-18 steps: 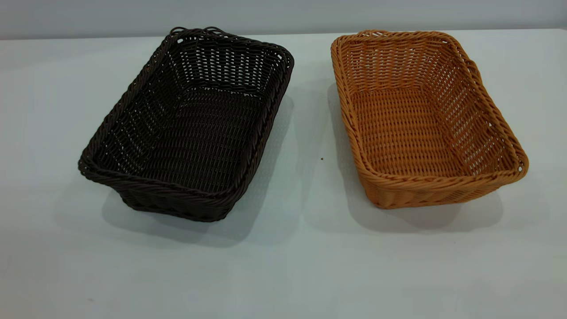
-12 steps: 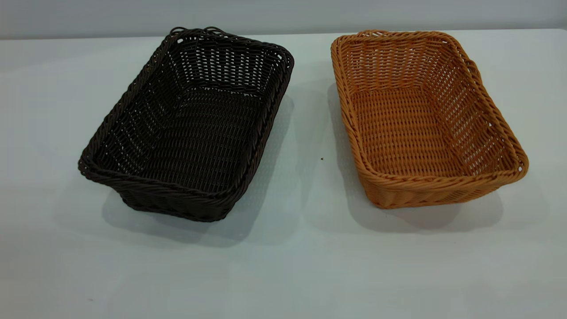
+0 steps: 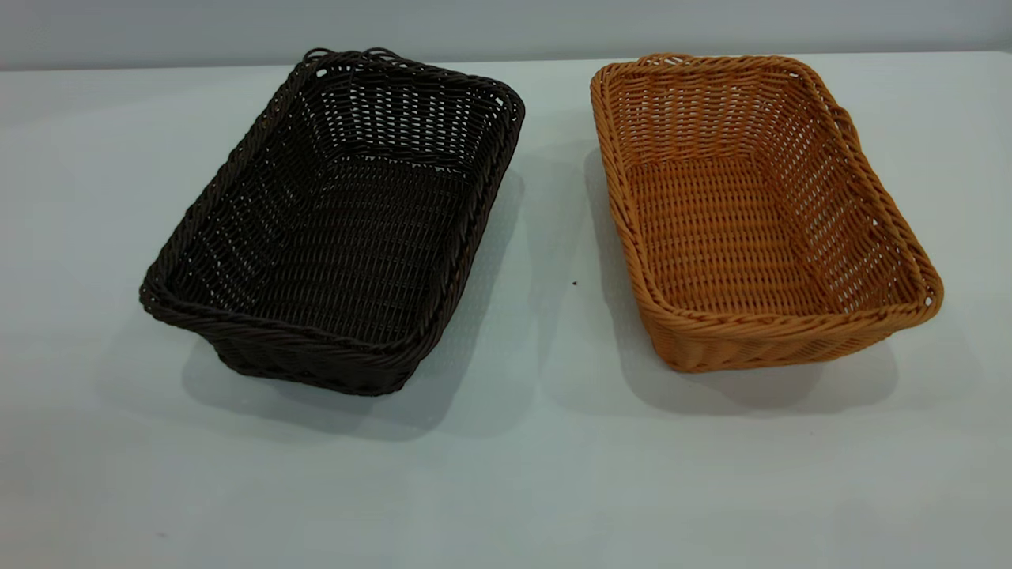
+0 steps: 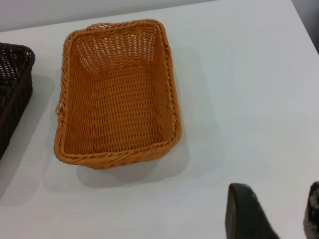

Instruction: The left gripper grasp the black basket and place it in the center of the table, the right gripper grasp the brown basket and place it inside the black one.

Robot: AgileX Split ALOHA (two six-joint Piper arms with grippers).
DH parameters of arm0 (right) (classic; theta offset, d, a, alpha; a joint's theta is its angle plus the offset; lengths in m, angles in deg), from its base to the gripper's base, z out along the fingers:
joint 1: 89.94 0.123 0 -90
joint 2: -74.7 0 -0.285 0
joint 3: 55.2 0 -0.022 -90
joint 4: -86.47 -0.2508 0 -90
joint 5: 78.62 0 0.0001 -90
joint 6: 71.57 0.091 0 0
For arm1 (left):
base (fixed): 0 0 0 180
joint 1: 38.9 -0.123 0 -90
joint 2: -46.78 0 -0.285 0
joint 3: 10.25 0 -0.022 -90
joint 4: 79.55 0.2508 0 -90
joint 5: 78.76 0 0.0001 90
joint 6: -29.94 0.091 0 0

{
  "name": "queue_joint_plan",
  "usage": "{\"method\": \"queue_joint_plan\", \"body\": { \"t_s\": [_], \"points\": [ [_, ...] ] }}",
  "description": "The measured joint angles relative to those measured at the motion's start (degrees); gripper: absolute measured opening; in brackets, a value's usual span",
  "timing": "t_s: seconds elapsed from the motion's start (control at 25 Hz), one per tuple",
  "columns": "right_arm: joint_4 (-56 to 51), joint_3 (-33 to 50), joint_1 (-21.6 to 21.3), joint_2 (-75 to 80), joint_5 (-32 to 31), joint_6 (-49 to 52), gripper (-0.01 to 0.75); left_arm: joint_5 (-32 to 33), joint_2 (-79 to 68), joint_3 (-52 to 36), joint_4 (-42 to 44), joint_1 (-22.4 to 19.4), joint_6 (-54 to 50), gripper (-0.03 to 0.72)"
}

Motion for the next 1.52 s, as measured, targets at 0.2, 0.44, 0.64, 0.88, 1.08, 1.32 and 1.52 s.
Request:
{"method": "queue_joint_plan", "body": {
  "t_s": [0.2,0.44,0.64,0.88,1.08,1.32,1.52],
  "points": [
    [0.0,0.0,0.0,0.0,0.0,0.0,0.241,0.0,0.0,0.0,0.0,0.0,0.0,0.468],
    [0.0,0.0,0.0,0.0,0.0,0.0,0.241,0.0,0.0,0.0,0.0,0.0,0.0,0.468],
    [0.0,0.0,0.0,0.0,0.0,0.0,0.241,0.0,0.0,0.0,0.0,0.0,0.0,0.468],
    [0.0,0.0,0.0,0.0,0.0,0.0,0.241,-0.1,0.0,0.0,0.0,0.0,0.0,0.468],
    [0.0,0.0,0.0,0.0,0.0,0.0,0.241,-0.2,0.0,0.0,-0.1,0.0,0.0,0.468],
    [-3.3,-0.7,0.0,3.1,1.1,-3.1,0.314,-0.7,-1.2,0.4,-0.1,0.0,0.0,0.468],
    [-9.2,-1.1,0.0,15.5,8.0,-10.7,0.491,-6.5,-13.2,2.2,-0.1,0.0,0.0,0.477]
  ]
}}
